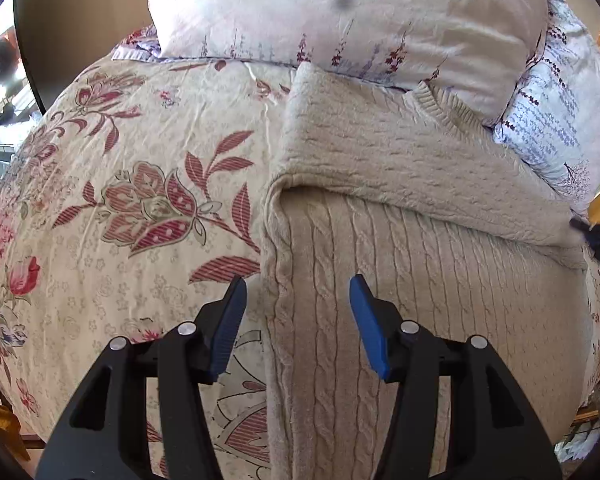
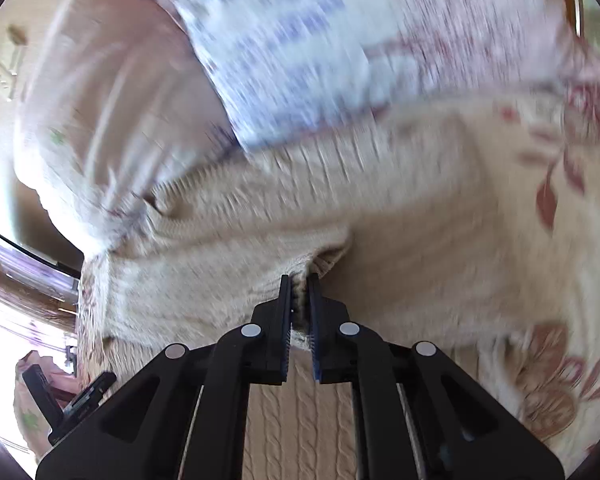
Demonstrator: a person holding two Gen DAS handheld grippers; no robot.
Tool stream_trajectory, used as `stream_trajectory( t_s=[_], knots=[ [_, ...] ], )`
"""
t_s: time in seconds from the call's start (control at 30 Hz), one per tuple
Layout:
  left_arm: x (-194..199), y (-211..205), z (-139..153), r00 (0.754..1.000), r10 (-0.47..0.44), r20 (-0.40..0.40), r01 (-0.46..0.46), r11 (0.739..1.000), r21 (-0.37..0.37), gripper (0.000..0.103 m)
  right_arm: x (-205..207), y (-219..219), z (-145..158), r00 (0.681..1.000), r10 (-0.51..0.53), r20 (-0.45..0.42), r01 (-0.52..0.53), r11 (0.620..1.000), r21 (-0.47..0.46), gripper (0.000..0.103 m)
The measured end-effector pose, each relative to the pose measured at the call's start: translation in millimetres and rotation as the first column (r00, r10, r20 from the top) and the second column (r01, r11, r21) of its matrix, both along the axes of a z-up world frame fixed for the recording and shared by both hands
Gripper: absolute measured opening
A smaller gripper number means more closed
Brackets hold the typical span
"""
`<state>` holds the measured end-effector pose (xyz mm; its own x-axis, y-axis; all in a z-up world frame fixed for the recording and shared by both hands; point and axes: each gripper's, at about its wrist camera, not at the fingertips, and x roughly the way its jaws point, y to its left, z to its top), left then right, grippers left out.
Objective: Fold small clothes
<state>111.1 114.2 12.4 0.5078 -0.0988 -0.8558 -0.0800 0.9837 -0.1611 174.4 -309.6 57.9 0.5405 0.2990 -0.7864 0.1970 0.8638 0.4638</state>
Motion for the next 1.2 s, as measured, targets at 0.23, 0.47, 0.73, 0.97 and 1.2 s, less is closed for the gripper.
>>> stream_trajectory(
  t_s=[0.23,0.47,0.73,0.97,1.2],
  knots=[
    [1.5,-2.3,-3.0,1.000,-0.007,0.004,0.007,1.000,0.004,0.055,11.2,7.3,18.1,0.999,-0.005,0.045,0.015,0.971,-0.237,0.001],
    [4.4,-0.6,-4.1,1.000,-0.015,0.003,0.015,1.000,-0.004,0.058,0.1,-22.8,-23.1,0.991,-0.105,-0.087,0.103,0.994,-0.025,0.010],
    [5.4,-2.0,-4.9,1.000,-0.017,0.003,0.017,1.000,-0.006,0.060,7.9,-0.1,-35.2,0.992,-0.013,-0.129,0.011,1.000,-0.016,0.023],
    [5.1,-2.4,-4.6,1.000,-0.015,0.004,0.015,1.000,-0.010,0.061,12.0,19.4,-1.0,1.000,0.006,0.013,-0.003,0.975,-0.221,0.008],
    [1.0,1.6,-3.4,1.000,-0.009,0.002,0.009,0.999,-0.043,0.061,17.7,21.5,-29.9,0.994,0.009,-0.105,-0.044,0.943,-0.331,0.010]
  ],
)
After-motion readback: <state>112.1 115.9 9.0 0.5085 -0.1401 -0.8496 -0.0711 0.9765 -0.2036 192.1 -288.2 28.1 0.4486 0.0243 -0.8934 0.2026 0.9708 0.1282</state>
